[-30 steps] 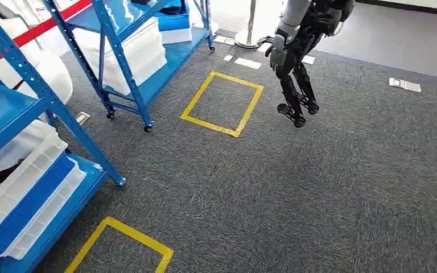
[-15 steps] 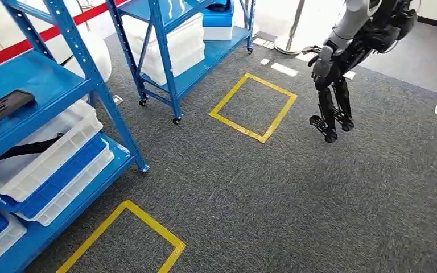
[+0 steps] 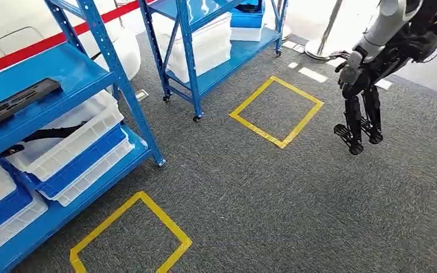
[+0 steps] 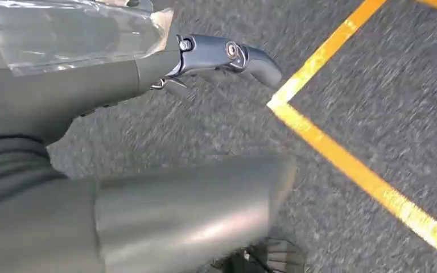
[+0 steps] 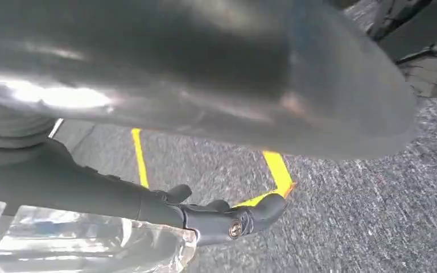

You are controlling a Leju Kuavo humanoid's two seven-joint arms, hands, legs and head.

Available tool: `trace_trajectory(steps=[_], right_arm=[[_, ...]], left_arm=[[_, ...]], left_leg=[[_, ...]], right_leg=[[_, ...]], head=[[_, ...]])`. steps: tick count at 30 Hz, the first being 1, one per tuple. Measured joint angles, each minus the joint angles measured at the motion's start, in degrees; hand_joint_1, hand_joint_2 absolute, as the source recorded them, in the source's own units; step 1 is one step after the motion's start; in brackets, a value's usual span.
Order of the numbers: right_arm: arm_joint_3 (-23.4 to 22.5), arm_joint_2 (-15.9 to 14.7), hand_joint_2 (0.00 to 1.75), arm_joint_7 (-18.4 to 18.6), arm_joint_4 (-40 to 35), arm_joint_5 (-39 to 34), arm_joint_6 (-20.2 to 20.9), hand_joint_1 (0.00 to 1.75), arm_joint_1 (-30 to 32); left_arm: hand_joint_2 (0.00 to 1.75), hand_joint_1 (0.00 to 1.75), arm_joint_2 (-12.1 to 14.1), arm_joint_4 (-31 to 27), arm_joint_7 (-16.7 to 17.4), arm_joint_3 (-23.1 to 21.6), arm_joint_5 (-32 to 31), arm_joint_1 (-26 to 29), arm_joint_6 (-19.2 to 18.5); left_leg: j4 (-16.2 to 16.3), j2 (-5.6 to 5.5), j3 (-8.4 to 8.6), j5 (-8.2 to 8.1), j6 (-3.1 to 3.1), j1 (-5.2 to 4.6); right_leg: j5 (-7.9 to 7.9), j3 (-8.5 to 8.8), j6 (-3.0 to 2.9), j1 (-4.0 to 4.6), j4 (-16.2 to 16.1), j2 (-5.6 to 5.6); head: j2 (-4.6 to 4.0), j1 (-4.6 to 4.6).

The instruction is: Take the parts from the cabinet and place them on the table.

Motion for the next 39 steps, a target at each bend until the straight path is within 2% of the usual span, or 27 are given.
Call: trace_trajectory(steps=[2, 3, 5, 6, 7, 10, 11, 13, 14, 16, 17, 18, 20, 21, 22, 23, 26, 27, 28, 31, 32, 34, 35, 36, 37, 38, 39], right_arm=[[0.0, -0.2, 0.0, 0.02, 0.0, -0.06, 0.02, 0.0, 0.04], [0.0, -0.22, 0.0, 0.02, 0.0, -0.24, 0.09, 0.0, -0.04], [0.0, -0.22, 0.0, -0.09, 0.0, -0.61, 0.11, 0.0, -0.21], [0.0, -0.17, 0.0, -0.15, 0.02, -0.72, 0.11, 0.0, -0.31], [-0.02, 0.02, 0.0, -0.22, 0.02, -0.85, 0.11, 0.0, -0.33], [-0.02, -0.04, 0.0, -0.28, 0.0, -0.87, 0.11, 0.0, -0.49], [-0.02, 0.07, 0.0, -0.28, -0.02, -0.87, 0.11, 0.0, -0.6], [-0.04, -0.07, 0.0, -0.33, -0.02, -0.85, 0.07, 0.0, -0.44], [-0.04, -0.07, 0.0, -0.33, -0.02, -0.85, 0.07, 0.0, -0.35], [-0.04, -0.24, 0.0, -0.31, -0.02, -0.74, 0.07, 0.0, -0.16], [-0.04, -0.31, 0.0, -0.31, -0.02, -0.66, 0.07, 0.0, -0.04], [-0.04, -0.37, 0.0, -0.26, -0.02, -0.57, 0.07, 0.0, 0.02], [-0.04, -0.5, 0.0, -0.24, -0.02, -0.55, 0.04, 0.0, -0.02], [-0.04, -0.55, 0.0, -0.22, -0.02, -0.55, 0.02, 0.0, -0.03], [-0.04, -0.48, 0.0, -0.17, 0.02, -0.52, 0.02, 0.0, -0.04], [-0.04, -0.42, 0.0, -0.15, 0.0, -0.35, 0.04, 0.0, -0.11], [-0.04, -0.4, 0.0, -0.09, 0.0, 0.0, 0.2, 0.0, -0.37], [-0.04, -0.33, 0.0, -0.09, 0.0, 0.13, 0.2, 0.0, -0.39], [-0.04, -0.37, 0.0, -0.13, 0.0, 0.22, 0.2, 0.0, -0.4], [-0.04, -0.44, 0.0, -0.13, 0.0, 0.35, 0.22, 0.0, 0.02], [-0.04, -0.5, 0.0, -0.13, 0.0, 0.35, 0.24, 0.0, 0.03], [-0.04, -0.5, 0.0, -0.15, 0.0, 0.35, 0.39, 0.0, -0.09], [-0.04, -0.5, 0.0, -0.17, 0.0, 0.35, 0.39, 0.0, -0.14], [-0.04, -0.48, 0.0, -0.17, 0.0, 0.35, 0.42, 0.0, -0.2], [-0.04, -0.44, 0.0, -0.2, 0.0, 0.35, 0.42, 0.0, -0.21], [-0.04, -0.44, 0.0, -0.22, 0.0, 0.35, 0.44, 0.0, -0.18], [-0.04, -0.48, 0.0, -0.22, 0.0, 0.33, 0.44, 0.0, -0.23]], left_arm=[[1.75, 0.0, -0.11, 0.02, 0.02, 0.0, -0.13, 0.19, -0.35], [1.75, 0.0, -0.13, 0.02, 0.04, 0.0, -0.28, 0.3, -0.41], [1.75, 0.0, -0.11, 0.0, 0.04, -0.09, -0.61, 0.32, -0.74], [1.75, 0.0, -0.07, 0.0, 0.02, -0.11, -0.7, 0.19, -0.83], [1.75, 0.0, 0.18, -0.02, 0.04, -0.13, -0.72, -0.13, -0.87], [1.75, 0.0, 0.15, -0.02, 0.07, -0.17, -0.87, -0.3, -1.05], [1.75, 0.0, 0.2, -0.02, 0.18, -0.17, -0.83, -0.27, -1.05], [1.75, 0.0, 0.11, 0.0, 0.26, -0.15, -0.61, -0.25, -1.05], [1.75, 0.0, 0.13, 0.0, 0.28, -0.15, -0.59, -0.52, -1.24], [1.75, 0.0, -0.07, 0.0, 0.33, -0.15, -0.59, -0.51, -1.4], [1.75, 0.0, -0.07, 0.0, 0.42, -0.15, -0.59, -0.46, -1.49], [1.75, 0.0, -0.09, 0.0, 0.46, -0.15, -0.52, -0.31, -1.55], [1.75, 0.0, -0.11, 0.0, 0.55, -0.13, -0.52, -0.25, -1.68], [1.75, 0.0, -0.13, 0.0, 0.57, -0.15, -0.57, -0.27, -1.75], [1.75, 0.0, -0.04, 0.0, 0.61, -0.15, -0.61, -0.26, -1.84], [1.75, 0.0, -0.02, 0.0, 0.72, -0.15, -0.68, -0.27, -1.88], [1.75, 0.0, 0.04, 0.0, 0.74, -0.15, -0.79, -0.14, -2.05], [1.75, 0.0, 0.07, 0.0, 0.74, -0.15, -0.79, -0.06, -2.1], [1.75, 0.0, 0.04, 0.0, 0.74, -0.15, -0.81, -0.11, -2.16], [1.75, 0.0, 0.0, 0.0, 0.72, -0.17, -0.92, -0.34, -2.27], [1.75, 0.0, -0.04, 0.02, 0.72, -0.17, -0.96, -0.27, -2.49], [1.75, 0.0, -0.04, 0.02, 0.68, -0.17, -0.94, -0.12, -2.64], [1.75, 0.0, -0.02, 0.02, 0.63, -0.17, -0.94, -0.12, -2.64], [1.75, 0.0, -0.02, 0.02, 0.57, -0.17, -0.94, -0.16, -2.64], [1.75, 0.0, 0.0, 0.0, 0.57, -0.17, -0.94, -0.27, -2.64], [1.75, 0.0, 0.04, 0.0, 0.55, -0.18, -0.94, -0.56, -2.64], [1.75, 0.0, 0.0, 0.0, 0.48, -0.17, -0.94, -0.59, -2.64]], left_leg=[[3.71, 0.18, -2.03, -0.42, 0.29, -0.01], [1.76, 0.19, -1.05, 1.15, 0.64, -0.09], [-7.78, 1.13, 4.43, 5.85, 1.71, -0.62], [-12.54, 4.33, 7.33, 7.18, 2.79, -1.45], [-13.34, 5.89, 7.56, 6.27, 3.09, -1.81], [-13.77, 3.96, 7.29, 6.37, 3.31, -2.29], [-14.93, 2.84, 7.96, 6.93, 3.77, -2.07], [-16.28, 1.67, 8.89, 8.13, 4.15, -1.21], [-16.29, 0.8, 8.7, 8.29, 4.18, -1.12], [-16.26, -0.9, 8.57, 8.31, 4.14, -1.11], [-16.22, -1.74, 8.61, 8.31, 4.09, -1.05], [-16.15, -2.63, 8.71, 8.25, 3.94, -0.92], [-15.92, -4.2, 8.91, 8.06, 3.33, -0.53], [-15.43, -4.99, 8.82, 7.78, 2.82, -0.37], [-14.93, -5.49, 8.54, 7.43, 2.23, -0.7], [-14.74, -5.85, 8.45, 7.16, 1.79, -0.75], [-14.86, -6.74, 8.0, 7.42, 1.2, -0.36], [-14.28, -5.16, 7.91, 7.01, 1.06, -0.23], [-11.87, -1.83, 6.75, 5.32, 0.74, -0.4], [1.55, 0.05, -0.33, -0.98, 0.12, -0.1], [4.3, 0.16, -1.97, -1.45, 0.04, -0.06], [1.34, 0.23, -0.91, 1.69, 0.28, -0.06], [-3.34, 0.6, 1.48, 4.29, 0.55, -0.11], [-9.66, 2.24, 4.94, 7.02, 1.11, -0.31], [-13.4, 5.14, 7.01, 7.6, 1.66, -0.69], [-13.86, 4.83, 7.04, 7.12, 1.54, -1.09], [-13.86, 4.08, 6.83, 7.01, 1.79, -1.2]], right_leg=[[-0.13, -0.13, -0.19, 0.41, 0.0, -1.53], [-0.21, -0.06, -0.3, 0.58, 0.0, -2.14], [-0.42, 0.4, -0.53, 0.86, -0.01, -3.39], [-0.48, 0.65, -0.6, 0.87, -0.05, -3.85], [-0.74, 0.69, -0.25, 1.33, -0.02, -4.41], [-0.89, 1.08, 0.3, 0.85, -0.39, -6.24], [-0.92, 1.8, 0.7, 1.36, -0.8, -6.88], [-2.92, 0.19, 0.57, 1.09, 2.9, -1.17], [-4.8, -1.92, 0.38, 0.87, 7.2, 0.31], [-7.81, -6.29, 0.55, 0.37, 15.59, 0.97], [-7.83, -7.45, 1.12, 0.18, 17.4, 1.0], [-6.4, -7.01, 2.01, -0.06, 15.7, 1.0], [-1.95, -3.05, 3.74, -0.62, 6.59, 1.44], [0.44, -0.25, 4.5, -1.13, 0.38, 3.01], [0.35, -0.27, 4.07, -0.85, -0.13, 4.54], [0.45, -0.35, 2.88, -0.64, -0.47, 3.82], [0.73, 0.16, 1.45, -0.75, -0.51, 2.68], [0.84, 0.19, 1.21, -0.85, -0.65, 2.16], [0.71, 0.22, 0.66, -0.73, -0.65, 1.75], [0.38, 0.15, 0.15, -0.37, -0.64, -0.44], [0.3, 0.14, 0.07, -0.33, -0.62, -1.11], [0.11, 0.37, -0.08, -0.25, -0.62, -2.32], [-0.08, 0.62, 0.02, -0.23, -0.63, -2.88], [-0.28, 1.0, 0.14, -0.2, -0.64, -3.45], [-0.47, 1.19, 0.33, -0.07, -0.68, -3.85], [-0.85, 1.21, 0.85, 0.62, -0.54, -4.32], [-0.97, 1.25, 1.07, 0.46, -0.65, -4.91]], head=[[0.0, -0.02], [0.0, -0.02], [0.0, -0.04], [0.0, 0.0], [0.0, 0.18], [0.0, -0.02], [0.0, -0.09], [0.0, 0.09], [0.0, 0.45], [0.0, 0.52], [0.0, 0.55], [0.0, 0.48], [0.0, 0.5], [0.0, 0.59], [0.0, 0.81], [0.0, 1.05], [0.0, 0.61], [0.0, 0.59], [0.0, 0.08], [0.0, -0.07], [0.0, -0.09], [0.0, -0.11], [0.0, -0.09], [0.0, -0.09], [0.0, -0.09], [0.0, -0.03], [0.0, 0.09]])
